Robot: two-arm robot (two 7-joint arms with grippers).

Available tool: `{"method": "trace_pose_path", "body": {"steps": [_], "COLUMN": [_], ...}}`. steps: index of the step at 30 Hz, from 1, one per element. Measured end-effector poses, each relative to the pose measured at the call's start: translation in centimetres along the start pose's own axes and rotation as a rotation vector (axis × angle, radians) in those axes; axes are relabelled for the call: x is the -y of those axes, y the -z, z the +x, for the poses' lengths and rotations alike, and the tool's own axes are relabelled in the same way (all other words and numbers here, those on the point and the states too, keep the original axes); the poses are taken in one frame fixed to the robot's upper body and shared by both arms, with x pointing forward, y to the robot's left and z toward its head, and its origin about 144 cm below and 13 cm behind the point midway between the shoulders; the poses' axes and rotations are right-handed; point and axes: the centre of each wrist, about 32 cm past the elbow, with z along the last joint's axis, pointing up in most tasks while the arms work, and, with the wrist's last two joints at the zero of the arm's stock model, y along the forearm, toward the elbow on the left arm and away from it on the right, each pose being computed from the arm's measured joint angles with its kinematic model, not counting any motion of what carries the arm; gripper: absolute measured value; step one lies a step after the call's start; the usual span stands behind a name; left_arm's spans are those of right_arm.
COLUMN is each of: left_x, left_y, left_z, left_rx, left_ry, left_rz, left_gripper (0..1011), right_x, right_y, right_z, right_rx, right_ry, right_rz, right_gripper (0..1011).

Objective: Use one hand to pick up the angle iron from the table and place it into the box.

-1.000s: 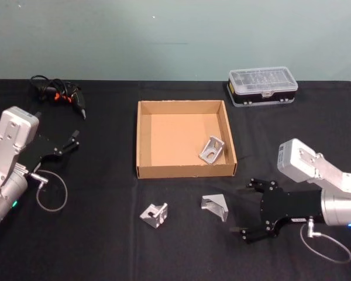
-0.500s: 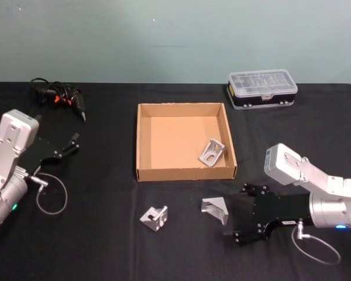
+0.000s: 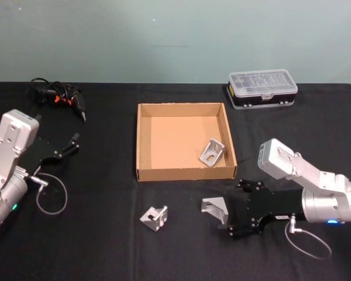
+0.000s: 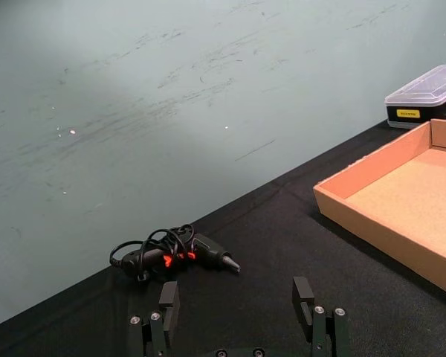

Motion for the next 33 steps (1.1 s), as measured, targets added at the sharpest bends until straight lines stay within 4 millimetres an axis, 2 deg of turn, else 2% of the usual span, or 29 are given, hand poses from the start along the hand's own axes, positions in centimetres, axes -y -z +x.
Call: {"method": "trace_pose_path", "body": {"steps": [33], "left_x": [0.0], "left_y": [0.0], "left_z": [0.0], "left_rx": [0.0], "left_ry": [0.0], "left_rz": [0.0], "left_gripper": [1000], "right_x": [-1.8], "right_y": [0.2], "right_z": [0.8], "right_rx": [-0.014], "right_ry": [-0.006], "right_rz": [-0.008], "right_gripper": [1004]}}
